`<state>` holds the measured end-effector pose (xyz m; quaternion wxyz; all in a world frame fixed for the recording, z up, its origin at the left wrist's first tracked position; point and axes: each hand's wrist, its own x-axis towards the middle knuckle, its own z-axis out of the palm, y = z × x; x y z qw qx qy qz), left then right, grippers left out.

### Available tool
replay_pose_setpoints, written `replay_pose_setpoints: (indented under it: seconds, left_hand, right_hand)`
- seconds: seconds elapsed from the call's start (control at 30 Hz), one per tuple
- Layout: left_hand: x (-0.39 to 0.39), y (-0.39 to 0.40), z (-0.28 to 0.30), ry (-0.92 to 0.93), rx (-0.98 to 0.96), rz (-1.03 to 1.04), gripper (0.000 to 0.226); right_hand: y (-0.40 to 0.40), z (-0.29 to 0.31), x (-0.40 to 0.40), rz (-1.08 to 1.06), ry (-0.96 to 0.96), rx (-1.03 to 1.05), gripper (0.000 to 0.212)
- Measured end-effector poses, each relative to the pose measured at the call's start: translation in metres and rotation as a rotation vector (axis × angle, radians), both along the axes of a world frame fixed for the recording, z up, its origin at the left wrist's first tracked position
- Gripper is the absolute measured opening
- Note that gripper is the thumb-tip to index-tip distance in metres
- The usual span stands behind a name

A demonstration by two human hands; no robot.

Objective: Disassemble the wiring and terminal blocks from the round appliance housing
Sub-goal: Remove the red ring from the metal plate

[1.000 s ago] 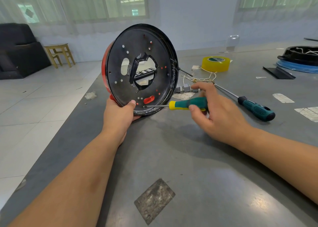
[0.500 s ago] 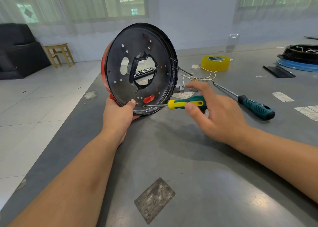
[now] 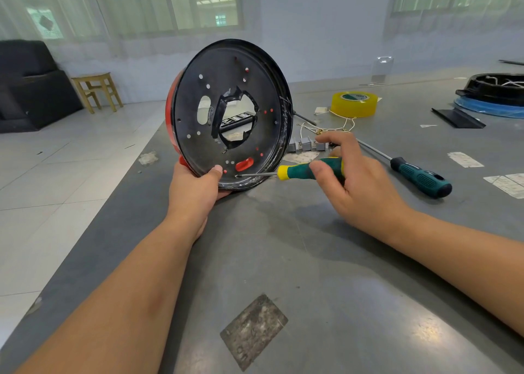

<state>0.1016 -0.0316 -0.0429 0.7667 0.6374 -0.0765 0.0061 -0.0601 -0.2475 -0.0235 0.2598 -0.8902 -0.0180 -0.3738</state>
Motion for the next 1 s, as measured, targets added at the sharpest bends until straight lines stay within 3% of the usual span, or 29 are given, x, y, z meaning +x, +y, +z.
replay_pose_setpoints:
  seconds: [0.23, 0.33, 0.47, 0.57, 0.8, 0.9, 1.0]
  left_hand:
    - [-0.002, -0.001, 0.001, -0.003, 0.007, -0.003, 0.036]
    - [-0.002, 0.000, 0.001, 0.006, 0.010, -0.007, 0.036]
    - [-0.001, 0.001, 0.000, 0.003, 0.011, -0.015, 0.037]
    - [0.000, 0.001, 0.000, 0.000, 0.011, -0.014, 0.036]
    - [0.000, 0.000, 0.000, 0.007, -0.001, -0.007, 0.038]
    - [0.000, 0.000, 0.000, 0.005, -0.003, -0.006, 0.038]
    - [0.001, 0.000, -0.001, -0.003, 0.005, -0.008, 0.037]
  right_hand:
    - [0.001, 0.000, -0.002, 0.156, 0.030, 0.203, 0.042]
    - [0.000, 0.001, -0.002, 0.086, 0.062, 0.187, 0.028]
    - [-0.001, 0.001, -0.002, 0.040, 0.067, 0.172, 0.027]
    - [0.000, 0.001, -0.003, 0.085, 0.043, 0.162, 0.048]
    - [-0.008, -0.002, 0.002, 0.024, 0.125, 0.260, 0.031]
    - [-0.009, 0.000, 0.003, 0.072, 0.109, 0.275, 0.045]
    - [-0.011, -0.001, 0.005, 0.056, 0.147, 0.295, 0.042]
